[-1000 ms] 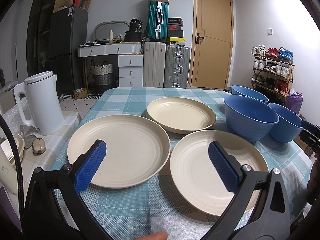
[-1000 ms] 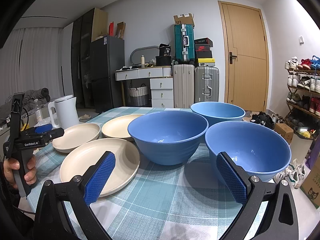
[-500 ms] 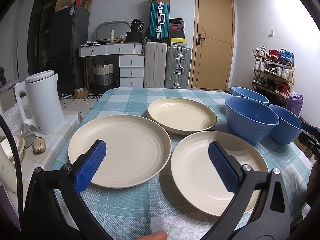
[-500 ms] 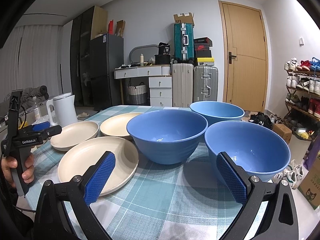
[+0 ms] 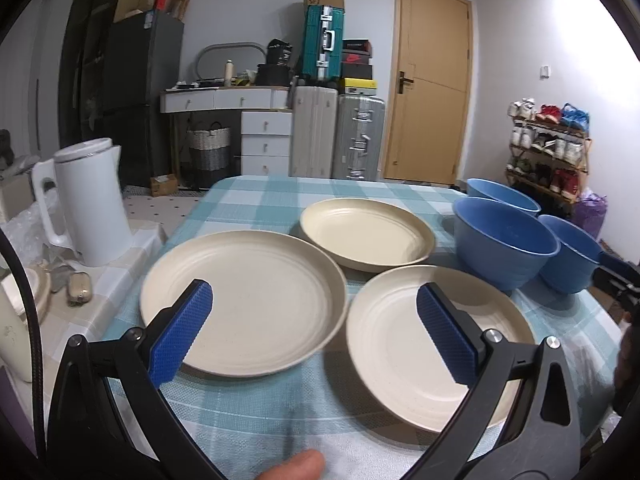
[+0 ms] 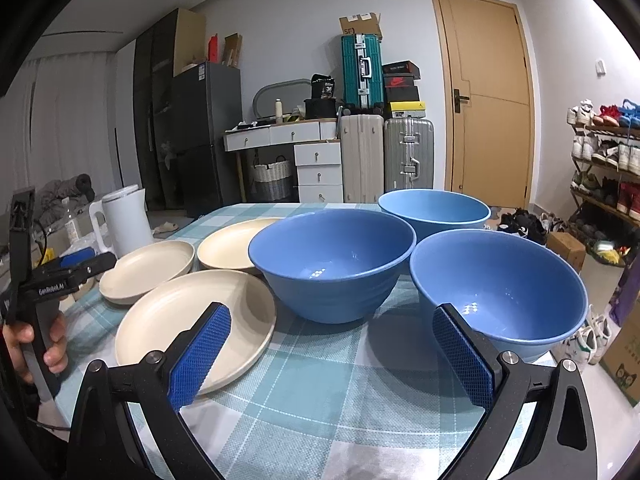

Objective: Organize plates and bowls

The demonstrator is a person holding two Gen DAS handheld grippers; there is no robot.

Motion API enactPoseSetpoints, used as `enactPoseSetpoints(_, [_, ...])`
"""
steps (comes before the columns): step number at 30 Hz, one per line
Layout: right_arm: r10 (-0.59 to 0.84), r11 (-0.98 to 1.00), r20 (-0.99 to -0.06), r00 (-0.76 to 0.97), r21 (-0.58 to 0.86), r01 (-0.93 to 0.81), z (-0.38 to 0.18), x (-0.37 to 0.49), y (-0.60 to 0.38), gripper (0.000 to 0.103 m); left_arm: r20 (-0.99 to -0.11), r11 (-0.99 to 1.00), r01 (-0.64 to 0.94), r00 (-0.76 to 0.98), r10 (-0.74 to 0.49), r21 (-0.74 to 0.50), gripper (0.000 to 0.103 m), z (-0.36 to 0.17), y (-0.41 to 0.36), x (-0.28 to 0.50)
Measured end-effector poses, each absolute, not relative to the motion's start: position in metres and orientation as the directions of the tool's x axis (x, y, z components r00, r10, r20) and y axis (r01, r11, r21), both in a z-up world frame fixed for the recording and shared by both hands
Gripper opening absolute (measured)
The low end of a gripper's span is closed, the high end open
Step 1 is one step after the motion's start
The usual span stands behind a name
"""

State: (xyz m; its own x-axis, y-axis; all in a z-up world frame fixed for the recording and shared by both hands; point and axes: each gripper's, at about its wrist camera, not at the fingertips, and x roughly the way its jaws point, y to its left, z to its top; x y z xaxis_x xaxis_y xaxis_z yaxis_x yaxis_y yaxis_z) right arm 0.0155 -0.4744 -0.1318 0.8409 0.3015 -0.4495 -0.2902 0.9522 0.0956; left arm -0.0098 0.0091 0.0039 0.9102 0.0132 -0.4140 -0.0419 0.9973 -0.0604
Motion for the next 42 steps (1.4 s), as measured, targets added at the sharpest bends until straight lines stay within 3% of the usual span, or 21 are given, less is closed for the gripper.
enactPoseSetpoints(5, [0.312, 0.949, -0.405, 0.859, 0.085, -0.305, -0.116, 0.014, -0.468, 0.103, -0.416, 0.997, -0.048, 0.909, 0.015, -0.068, 0.102, 0.013, 0.013, -0.011])
enactPoseSetpoints(15, [0.275, 0.957, -0.415, 0.867, 0.033, -0.288, -0.088, 0.017, -0.445, 0.103, -0.465, 0.989, -0.087, 0.885, 0.02, -0.122, 0.102, 0.041, 0.039, -0.011])
enactPoseSetpoints(29, [0.388, 0.922, -0.406, 0.827, 0.169, -0.349, -0.037, 0.043, -0.411, 0.103, -0.511, 0.955, -0.245, 0.85, 0.129, -0.166, 0.102, 0.072, 0.104, -0.014])
enactPoseSetpoints(42, [0.366, 0.905, -0.517, 0.774, 0.003, -0.426, -0.047, 0.079, -0.334, 0.103, -0.609, 0.943, -0.302, 0.777, 0.16, -0.138, 0.102, 0.058, 0.134, 0.03])
